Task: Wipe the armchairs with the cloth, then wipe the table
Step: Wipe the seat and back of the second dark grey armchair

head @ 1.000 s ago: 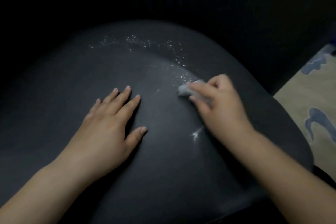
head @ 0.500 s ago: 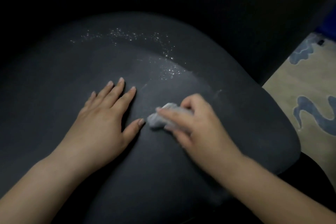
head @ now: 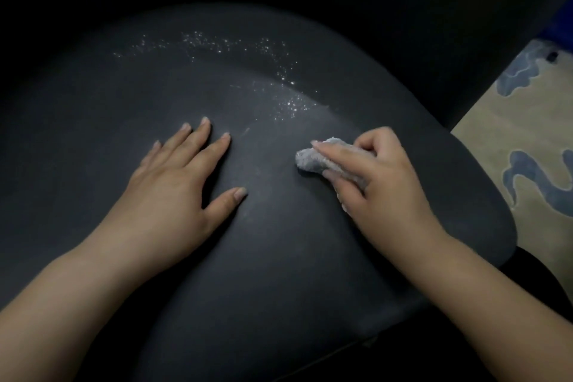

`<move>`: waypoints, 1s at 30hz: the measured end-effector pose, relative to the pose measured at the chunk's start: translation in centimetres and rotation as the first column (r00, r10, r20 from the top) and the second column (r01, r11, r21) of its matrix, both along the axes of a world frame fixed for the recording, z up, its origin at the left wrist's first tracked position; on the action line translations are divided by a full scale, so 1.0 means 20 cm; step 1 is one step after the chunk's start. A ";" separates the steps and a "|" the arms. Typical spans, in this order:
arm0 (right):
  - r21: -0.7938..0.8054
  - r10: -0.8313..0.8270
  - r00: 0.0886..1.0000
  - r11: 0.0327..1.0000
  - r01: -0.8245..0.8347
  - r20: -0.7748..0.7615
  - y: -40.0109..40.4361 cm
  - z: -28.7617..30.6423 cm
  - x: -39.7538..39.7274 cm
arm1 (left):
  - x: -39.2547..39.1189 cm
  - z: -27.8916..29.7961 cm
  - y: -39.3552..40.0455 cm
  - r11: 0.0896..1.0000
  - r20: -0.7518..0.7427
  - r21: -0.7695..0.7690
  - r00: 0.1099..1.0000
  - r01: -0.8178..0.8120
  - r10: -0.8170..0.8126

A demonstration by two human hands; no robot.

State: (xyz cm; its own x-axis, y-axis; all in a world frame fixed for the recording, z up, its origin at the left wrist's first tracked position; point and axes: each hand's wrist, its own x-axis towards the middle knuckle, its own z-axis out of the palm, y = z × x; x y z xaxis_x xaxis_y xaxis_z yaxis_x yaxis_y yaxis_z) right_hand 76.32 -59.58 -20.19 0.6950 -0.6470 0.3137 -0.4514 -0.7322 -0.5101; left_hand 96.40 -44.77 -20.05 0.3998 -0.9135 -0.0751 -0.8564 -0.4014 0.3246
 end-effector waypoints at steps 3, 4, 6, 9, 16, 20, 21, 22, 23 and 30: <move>0.010 0.126 0.992 0.992 -0.126 0.013 0.17 -0.03 0.03 | -0.01 -0.01 0.00 1.000 0.006 -0.001 1.000 -0.009 0.009; 0.012 0.207 0.978 0.978 -0.207 -0.011 0.24 -0.03 0.03 | -0.01 -0.01 0.00 1.000 0.008 -0.003 1.000 -0.012 0.012; -0.002 0.268 0.962 0.963 -0.269 -0.049 0.24 -0.02 0.02 | -0.01 -0.01 0.00 1.000 0.011 -0.008 1.000 -0.011 0.011; -0.015 0.049 0.999 0.999 -0.049 -0.007 0.05 -0.01 0.00 | 0.00 -0.01 0.00 1.000 0.005 -0.012 1.000 0.000 0.000; -0.013 0.303 0.952 0.953 -0.304 -0.028 0.30 -0.02 0.01 | -0.01 0.00 -0.01 1.000 0.008 -0.002 1.000 -0.013 0.013; -0.081 -0.018 1.000 0.997 0.017 -0.007 -0.06 0.00 -0.02 | 0.00 0.01 -0.01 1.000 -0.002 0.018 1.000 -0.001 0.001; -0.022 -0.126 0.992 0.992 0.126 0.027 -0.12 -0.01 -0.02 | 0.00 0.01 -0.01 1.000 0.003 0.020 1.000 -0.001 0.001; 0.028 -0.178 0.983 0.984 0.177 0.051 -0.14 -0.02 -0.01 | -0.01 0.01 0.00 1.000 0.009 0.021 1.000 -0.003 0.003; 0.038 -0.166 0.984 0.986 0.163 0.071 -0.13 -0.03 0.00 | -0.02 0.00 0.00 1.000 0.012 0.018 1.000 -0.010 0.009; 0.109 -0.307 0.950 0.947 0.300 0.048 -0.41 -0.01 0.04 | -0.01 0.00 -0.03 0.998 -0.059 -0.045 0.997 -0.053 0.050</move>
